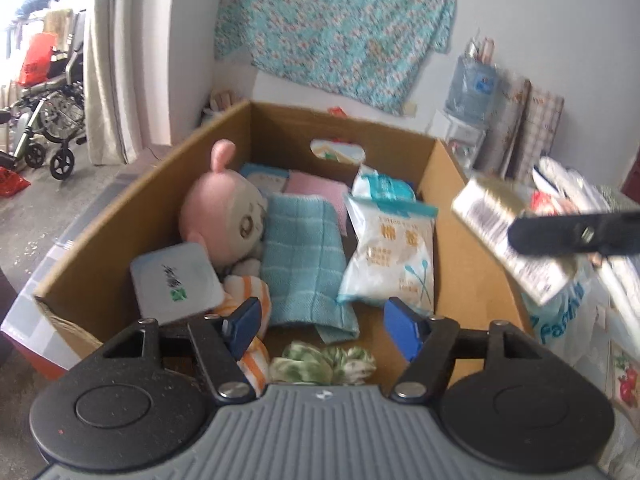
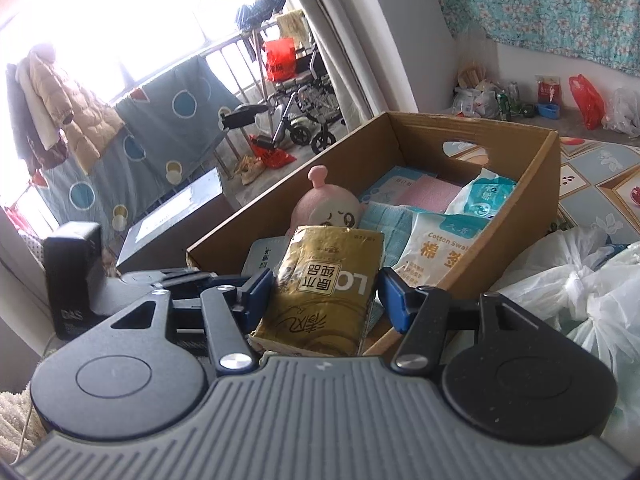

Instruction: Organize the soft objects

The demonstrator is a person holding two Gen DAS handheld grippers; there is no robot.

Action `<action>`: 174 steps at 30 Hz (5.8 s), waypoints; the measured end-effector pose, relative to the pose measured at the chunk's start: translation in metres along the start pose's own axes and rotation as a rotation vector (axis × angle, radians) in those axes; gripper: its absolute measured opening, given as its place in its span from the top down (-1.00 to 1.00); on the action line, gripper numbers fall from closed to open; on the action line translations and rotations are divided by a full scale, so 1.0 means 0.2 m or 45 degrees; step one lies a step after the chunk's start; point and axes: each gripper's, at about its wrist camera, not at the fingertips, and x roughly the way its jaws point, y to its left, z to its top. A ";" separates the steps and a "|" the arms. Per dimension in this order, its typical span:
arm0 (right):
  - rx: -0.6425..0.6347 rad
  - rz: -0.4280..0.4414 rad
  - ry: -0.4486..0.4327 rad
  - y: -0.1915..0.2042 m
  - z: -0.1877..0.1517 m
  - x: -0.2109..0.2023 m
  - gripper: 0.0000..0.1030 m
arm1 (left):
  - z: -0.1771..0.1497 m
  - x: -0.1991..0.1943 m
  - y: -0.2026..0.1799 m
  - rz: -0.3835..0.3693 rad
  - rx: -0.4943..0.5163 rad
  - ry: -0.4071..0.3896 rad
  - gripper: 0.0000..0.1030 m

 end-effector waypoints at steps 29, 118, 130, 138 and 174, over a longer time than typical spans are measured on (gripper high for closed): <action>0.013 -0.076 -0.033 0.07 -0.09 0.01 -0.58 | -0.08 -0.34 0.14 0.013 -0.164 -0.243 -0.90; 0.070 -0.634 -0.089 0.31 -0.59 -0.27 -0.97 | -0.31 -0.44 -0.30 0.365 -0.001 -0.056 -1.00; 0.071 -0.641 -0.072 0.30 -0.59 -0.24 -0.97 | -0.32 -0.42 -0.29 0.366 -0.013 -0.030 -1.00; 0.087 -0.636 -0.060 0.28 -0.59 -0.22 -0.97 | -0.32 -0.41 -0.29 0.373 -0.014 -0.023 -0.99; 0.105 -0.634 -0.042 0.26 -0.60 -0.20 -0.97 | -0.31 -0.39 -0.28 0.381 -0.013 -0.010 -0.99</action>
